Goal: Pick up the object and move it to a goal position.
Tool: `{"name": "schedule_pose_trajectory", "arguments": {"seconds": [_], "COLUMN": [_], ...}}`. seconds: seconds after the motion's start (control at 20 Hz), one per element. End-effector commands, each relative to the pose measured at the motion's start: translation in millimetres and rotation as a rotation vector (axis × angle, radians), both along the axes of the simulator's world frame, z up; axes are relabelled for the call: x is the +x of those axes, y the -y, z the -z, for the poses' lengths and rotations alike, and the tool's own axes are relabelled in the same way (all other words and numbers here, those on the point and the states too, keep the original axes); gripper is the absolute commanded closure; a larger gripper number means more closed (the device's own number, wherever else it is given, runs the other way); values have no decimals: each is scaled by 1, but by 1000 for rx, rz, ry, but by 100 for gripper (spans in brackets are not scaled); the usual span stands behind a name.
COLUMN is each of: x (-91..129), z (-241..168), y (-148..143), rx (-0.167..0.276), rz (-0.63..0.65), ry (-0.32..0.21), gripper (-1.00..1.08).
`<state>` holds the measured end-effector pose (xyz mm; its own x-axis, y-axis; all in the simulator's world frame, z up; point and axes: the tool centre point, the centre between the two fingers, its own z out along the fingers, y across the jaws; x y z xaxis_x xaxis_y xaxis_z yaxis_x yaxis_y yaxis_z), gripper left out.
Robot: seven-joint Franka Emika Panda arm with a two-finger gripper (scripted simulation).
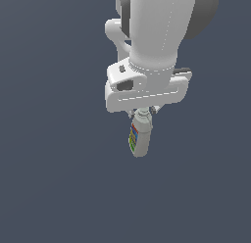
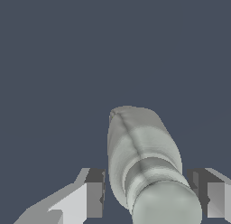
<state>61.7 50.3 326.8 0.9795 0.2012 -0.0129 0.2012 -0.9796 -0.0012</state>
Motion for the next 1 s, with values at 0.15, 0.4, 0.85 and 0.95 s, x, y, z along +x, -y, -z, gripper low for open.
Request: {"name": "schedule_pose_trajectory", "arguments": {"seconds": [0.15,0.4,0.85,0.95], "x": [-7,-13,-19,-19], "z": [-62,-108,-166,-173], "y": [-23,-43,-67,-70], "rx": [1,1,1,1], "rz": [0,0,1,1], "ry": [14,13,13,13], "gripper": [108,108,108,108]}}
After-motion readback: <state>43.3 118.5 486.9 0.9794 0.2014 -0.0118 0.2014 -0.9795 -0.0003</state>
